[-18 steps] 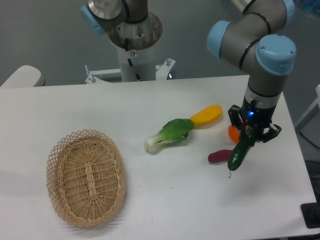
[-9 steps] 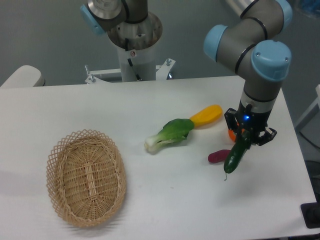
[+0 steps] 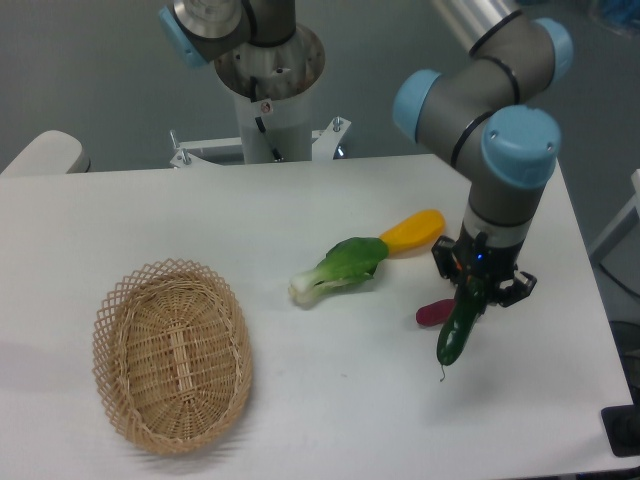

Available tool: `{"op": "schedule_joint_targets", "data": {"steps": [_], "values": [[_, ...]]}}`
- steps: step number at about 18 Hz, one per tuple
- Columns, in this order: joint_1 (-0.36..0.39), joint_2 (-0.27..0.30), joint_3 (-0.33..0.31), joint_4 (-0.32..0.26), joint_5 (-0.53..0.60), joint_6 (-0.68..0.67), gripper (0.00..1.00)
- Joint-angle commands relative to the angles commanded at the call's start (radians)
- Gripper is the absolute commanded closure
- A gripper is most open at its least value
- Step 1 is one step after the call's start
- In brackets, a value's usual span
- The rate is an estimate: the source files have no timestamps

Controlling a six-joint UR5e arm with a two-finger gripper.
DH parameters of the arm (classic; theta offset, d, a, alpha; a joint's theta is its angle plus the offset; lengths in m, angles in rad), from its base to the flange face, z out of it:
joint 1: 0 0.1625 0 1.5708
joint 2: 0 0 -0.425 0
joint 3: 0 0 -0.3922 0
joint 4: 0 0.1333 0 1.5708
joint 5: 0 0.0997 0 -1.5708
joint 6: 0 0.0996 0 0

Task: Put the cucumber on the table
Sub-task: 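Carry the cucumber toward the bok choy, lowering it to the table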

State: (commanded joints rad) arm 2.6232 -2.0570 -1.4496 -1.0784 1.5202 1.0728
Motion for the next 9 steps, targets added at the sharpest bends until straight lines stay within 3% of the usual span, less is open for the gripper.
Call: {"op": "schedule_joint_targets", "data": {"steps": [4, 9], "values": [[-0.038, -0.048, -0.008, 0.069, 0.0, -0.166, 0.82], [-0.094, -0.078, -0.011, 0.078, 0.0, -0.315, 0.82]]}}
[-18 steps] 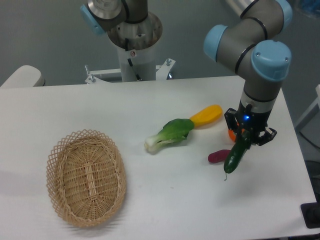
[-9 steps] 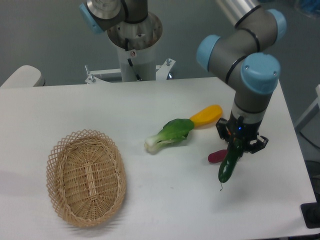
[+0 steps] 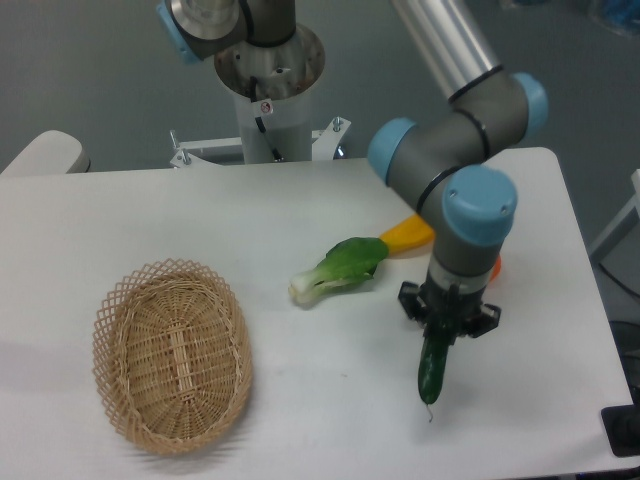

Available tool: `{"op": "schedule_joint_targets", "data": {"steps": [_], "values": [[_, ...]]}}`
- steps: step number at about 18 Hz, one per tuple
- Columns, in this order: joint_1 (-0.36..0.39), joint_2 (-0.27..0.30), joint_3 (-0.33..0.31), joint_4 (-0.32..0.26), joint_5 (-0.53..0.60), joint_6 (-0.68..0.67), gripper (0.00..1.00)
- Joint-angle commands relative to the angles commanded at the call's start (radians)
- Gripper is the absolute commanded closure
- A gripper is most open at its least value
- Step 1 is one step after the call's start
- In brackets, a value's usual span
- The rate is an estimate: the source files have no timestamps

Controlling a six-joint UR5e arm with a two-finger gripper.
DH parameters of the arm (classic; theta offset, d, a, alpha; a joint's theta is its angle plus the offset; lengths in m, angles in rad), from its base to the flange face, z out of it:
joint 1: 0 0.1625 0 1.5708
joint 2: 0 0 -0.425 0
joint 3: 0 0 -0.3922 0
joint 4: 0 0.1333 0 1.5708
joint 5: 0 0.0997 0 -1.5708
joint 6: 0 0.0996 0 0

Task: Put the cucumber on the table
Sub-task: 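Carry the cucumber toward the bok choy, lowering it to the table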

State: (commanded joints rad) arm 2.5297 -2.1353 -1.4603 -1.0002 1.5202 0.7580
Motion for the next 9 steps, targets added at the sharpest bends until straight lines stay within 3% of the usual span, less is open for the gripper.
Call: {"op": "schedule_joint_targets", "data": {"steps": [4, 9], "values": [[-0.067, -0.008, -0.041, 0.014, 0.011, -0.048, 0.81], [-0.134, -0.009, -0.115, 0.083, 0.048, -0.039, 0.81]]}}
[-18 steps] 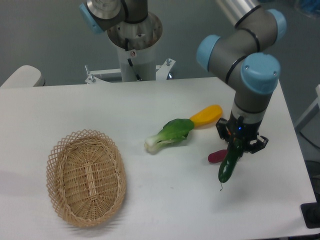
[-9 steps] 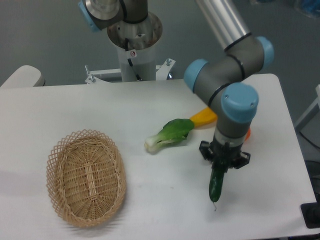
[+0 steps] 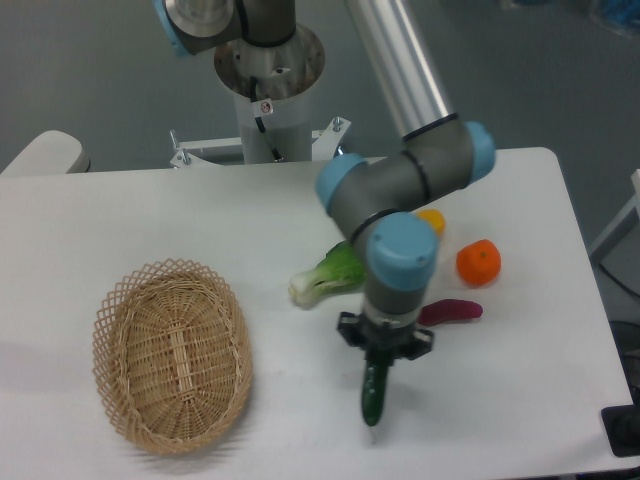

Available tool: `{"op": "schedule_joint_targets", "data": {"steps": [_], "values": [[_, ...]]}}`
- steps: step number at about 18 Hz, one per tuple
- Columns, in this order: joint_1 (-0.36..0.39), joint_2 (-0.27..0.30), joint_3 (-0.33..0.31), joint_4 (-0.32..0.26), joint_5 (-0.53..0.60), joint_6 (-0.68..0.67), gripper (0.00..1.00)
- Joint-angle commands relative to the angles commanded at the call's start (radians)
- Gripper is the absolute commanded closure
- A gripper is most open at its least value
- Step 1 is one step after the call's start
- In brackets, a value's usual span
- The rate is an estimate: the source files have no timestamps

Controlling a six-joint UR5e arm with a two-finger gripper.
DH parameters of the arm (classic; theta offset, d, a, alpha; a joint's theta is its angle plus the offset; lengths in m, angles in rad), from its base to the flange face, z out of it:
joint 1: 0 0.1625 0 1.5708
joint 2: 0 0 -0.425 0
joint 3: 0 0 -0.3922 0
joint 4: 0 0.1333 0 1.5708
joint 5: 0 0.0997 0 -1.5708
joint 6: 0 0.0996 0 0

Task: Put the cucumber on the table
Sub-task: 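Carry the cucumber toward the bok choy, lowering it to the table, then open the gripper to release the cucumber on the table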

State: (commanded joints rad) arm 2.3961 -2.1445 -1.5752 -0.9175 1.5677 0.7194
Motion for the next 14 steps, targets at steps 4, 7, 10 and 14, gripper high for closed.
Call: {"op": "schedule_joint_targets", "data": {"steps": [4, 7, 10, 14], "values": [[-0.026, -0.005, -0.017, 0.015, 0.0, 0.0, 0.77], [-0.028, -0.008, -0.016, 0.015, 0.002, 0.002, 0.73], [-0.026, -0.003, -0.006, 0.014, 0.002, 0.008, 0.36], [-0.026, 0.011, 0.02, 0.011, 0.023, 0.015, 0.0]]}}
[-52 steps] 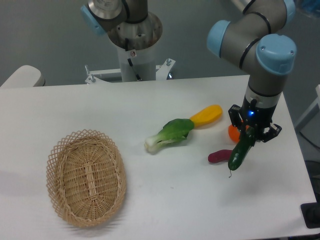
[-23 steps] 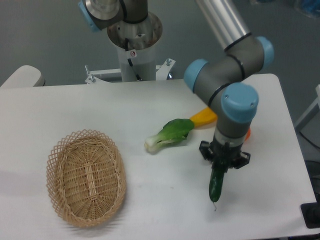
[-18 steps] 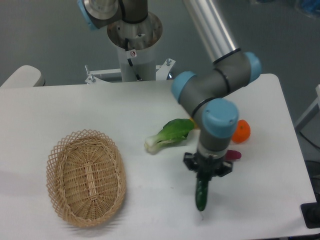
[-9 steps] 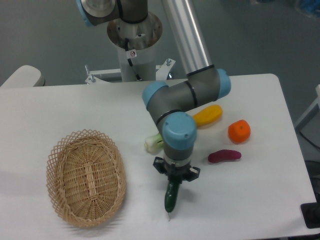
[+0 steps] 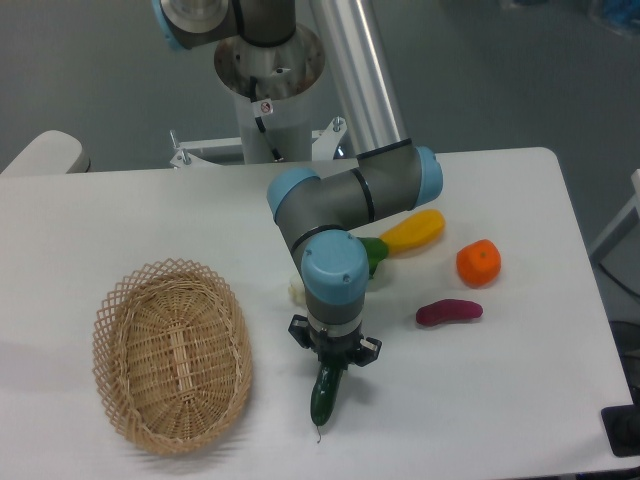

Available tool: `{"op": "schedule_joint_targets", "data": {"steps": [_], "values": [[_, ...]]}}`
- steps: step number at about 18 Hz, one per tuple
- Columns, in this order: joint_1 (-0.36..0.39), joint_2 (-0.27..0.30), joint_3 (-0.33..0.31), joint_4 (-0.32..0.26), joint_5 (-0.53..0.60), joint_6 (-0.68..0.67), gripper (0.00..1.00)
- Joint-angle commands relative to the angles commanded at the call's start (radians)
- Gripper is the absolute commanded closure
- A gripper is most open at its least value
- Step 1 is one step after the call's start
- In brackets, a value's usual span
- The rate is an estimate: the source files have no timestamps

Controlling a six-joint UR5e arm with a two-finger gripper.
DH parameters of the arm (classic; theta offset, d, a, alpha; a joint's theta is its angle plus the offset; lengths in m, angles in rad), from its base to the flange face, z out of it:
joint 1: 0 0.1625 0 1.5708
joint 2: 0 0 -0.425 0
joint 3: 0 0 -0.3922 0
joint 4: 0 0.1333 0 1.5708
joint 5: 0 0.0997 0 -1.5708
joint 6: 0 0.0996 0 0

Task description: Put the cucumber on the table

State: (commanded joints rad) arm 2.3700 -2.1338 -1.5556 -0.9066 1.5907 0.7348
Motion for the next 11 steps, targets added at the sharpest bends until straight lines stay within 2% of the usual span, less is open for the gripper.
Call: {"op": "schedule_joint_targets", "data": {"steps": [4, 11], "values": [[0.009, 0.028, 0.063, -0.008, 0.002, -0.005, 0.0], [0.132, 0.061, 0.164, -0.021, -0.003, 0.035, 0.0]]}}
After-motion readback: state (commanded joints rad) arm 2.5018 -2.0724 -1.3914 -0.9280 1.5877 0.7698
